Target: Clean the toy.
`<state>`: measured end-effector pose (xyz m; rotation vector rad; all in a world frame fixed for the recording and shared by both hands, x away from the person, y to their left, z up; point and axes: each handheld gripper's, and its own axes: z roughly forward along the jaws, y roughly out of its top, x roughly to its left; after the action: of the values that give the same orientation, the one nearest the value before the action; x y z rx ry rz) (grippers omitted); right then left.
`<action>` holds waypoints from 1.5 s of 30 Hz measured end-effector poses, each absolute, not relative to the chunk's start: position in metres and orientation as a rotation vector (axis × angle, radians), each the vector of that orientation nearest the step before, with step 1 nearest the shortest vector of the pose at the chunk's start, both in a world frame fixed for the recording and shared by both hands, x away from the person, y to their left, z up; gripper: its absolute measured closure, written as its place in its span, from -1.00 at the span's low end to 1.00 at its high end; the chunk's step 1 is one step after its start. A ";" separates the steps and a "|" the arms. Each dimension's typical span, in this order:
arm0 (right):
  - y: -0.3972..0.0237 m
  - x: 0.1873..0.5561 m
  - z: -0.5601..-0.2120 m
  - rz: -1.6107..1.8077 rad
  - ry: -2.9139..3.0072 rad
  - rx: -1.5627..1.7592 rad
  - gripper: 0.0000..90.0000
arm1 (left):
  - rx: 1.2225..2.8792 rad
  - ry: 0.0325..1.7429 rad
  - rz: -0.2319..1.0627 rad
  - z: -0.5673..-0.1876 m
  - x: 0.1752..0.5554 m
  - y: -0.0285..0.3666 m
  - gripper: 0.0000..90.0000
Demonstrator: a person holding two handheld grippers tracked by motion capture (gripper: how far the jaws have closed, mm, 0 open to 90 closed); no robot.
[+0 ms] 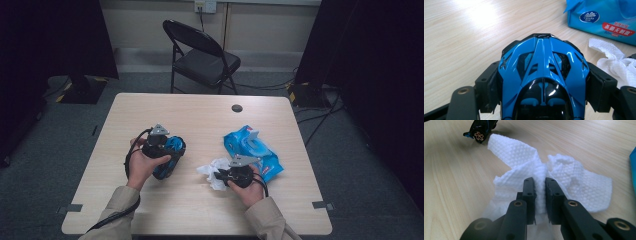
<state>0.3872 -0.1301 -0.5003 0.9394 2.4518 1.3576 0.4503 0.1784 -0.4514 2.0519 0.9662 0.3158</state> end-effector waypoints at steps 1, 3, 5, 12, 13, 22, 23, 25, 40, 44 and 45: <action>-0.130 0.387 -0.500 1.359 2.453 0.942 0.77 | 2.052 0.971 0.319 -0.452 0.451 0.178 -0.44; -0.131 0.387 -0.501 1.358 2.452 0.942 0.78 | 2.057 0.973 0.315 -0.452 0.451 0.176 -0.44; -0.131 0.387 -0.501 1.356 2.451 0.943 0.78 | 2.060 0.972 0.318 -0.454 0.453 0.176 -0.44; -0.133 0.387 -0.503 1.355 2.459 0.948 0.77 | 2.062 0.964 0.316 -0.460 0.456 0.171 -0.45; -0.133 0.387 -0.503 1.356 2.459 0.948 0.77 | 2.060 0.968 0.316 -0.460 0.456 0.171 -0.45; -0.133 0.386 -0.503 1.354 2.456 0.949 0.73 | 2.097 0.975 0.313 -0.466 0.464 0.166 -0.46; -0.133 0.385 -0.503 1.350 2.456 0.947 0.73 | 2.097 0.980 0.310 -0.467 0.464 0.166 -0.46; -0.134 0.386 -0.503 1.351 2.457 0.947 0.72 | 2.090 0.986 0.310 -0.468 0.465 0.166 -0.46; -0.134 0.385 -0.504 1.353 2.452 0.956 0.66 | 2.094 1.021 0.317 -0.472 0.471 0.164 -0.47; -0.133 0.385 -0.504 1.347 2.447 0.955 0.64 | 2.106 1.020 0.323 -0.472 0.471 0.164 -0.47; -0.133 0.385 -0.503 1.348 2.449 0.954 0.64 | 2.105 1.021 0.321 -0.473 0.472 0.164 -0.47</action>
<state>0.3853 -0.1332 -0.5034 0.9540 2.4488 1.3475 0.4715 0.1636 -0.4726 2.1050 1.0208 0.3209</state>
